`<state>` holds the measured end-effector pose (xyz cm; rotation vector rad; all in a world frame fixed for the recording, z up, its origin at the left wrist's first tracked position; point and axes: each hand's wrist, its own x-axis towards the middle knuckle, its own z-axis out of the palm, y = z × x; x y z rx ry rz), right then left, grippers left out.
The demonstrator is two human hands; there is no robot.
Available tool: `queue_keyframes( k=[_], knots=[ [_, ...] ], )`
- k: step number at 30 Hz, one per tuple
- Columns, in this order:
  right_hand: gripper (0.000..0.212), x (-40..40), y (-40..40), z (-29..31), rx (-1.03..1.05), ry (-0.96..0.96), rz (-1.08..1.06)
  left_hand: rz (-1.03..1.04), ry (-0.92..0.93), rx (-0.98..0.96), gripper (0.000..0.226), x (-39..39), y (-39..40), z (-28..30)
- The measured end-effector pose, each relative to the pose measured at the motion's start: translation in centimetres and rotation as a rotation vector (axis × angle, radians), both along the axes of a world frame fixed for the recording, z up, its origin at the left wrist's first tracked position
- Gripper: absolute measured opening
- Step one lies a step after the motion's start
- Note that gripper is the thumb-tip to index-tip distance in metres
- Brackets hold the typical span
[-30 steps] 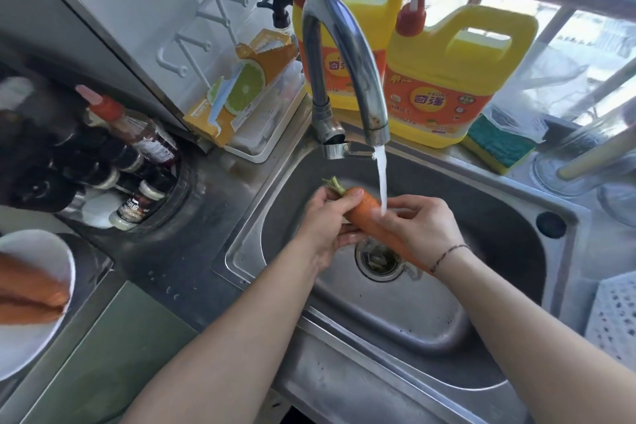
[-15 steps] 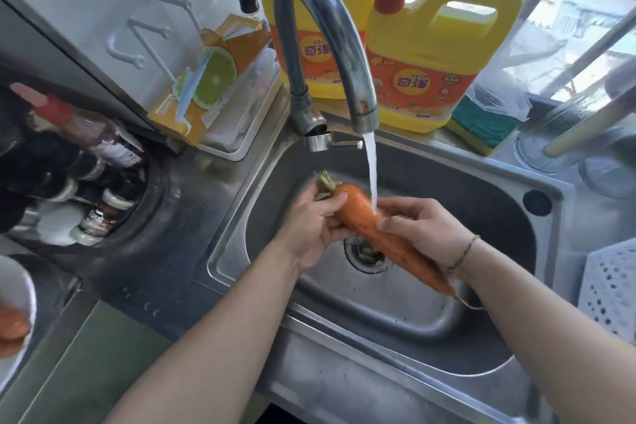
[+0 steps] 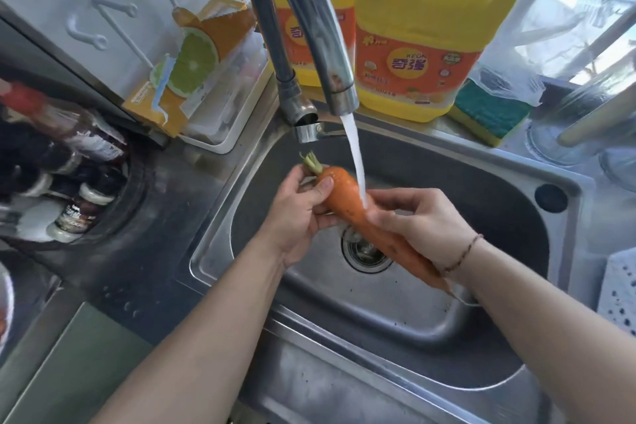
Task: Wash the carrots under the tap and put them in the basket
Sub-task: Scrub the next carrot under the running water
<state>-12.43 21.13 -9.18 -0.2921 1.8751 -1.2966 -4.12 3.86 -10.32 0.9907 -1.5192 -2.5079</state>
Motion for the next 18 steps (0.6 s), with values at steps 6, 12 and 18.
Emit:
queue_keyframes(
  k=[6,12,18],
  knots=[
    [0.035,0.3,-0.6,0.2,0.094,-0.092,-0.193,-0.092,0.098,-0.046,0.019,0.4,0.9,-0.1],
    [0.03,-0.1,0.2,0.5,-0.081,-0.427,0.054,-0.06,0.217,0.099,0.038,0.8,-0.9,-0.9],
    [0.034,-0.6,0.2,1.5,-0.11,-0.294,0.06,-0.158,0.176,-0.01,0.036,-0.4,-2.7,0.0]
  ],
)
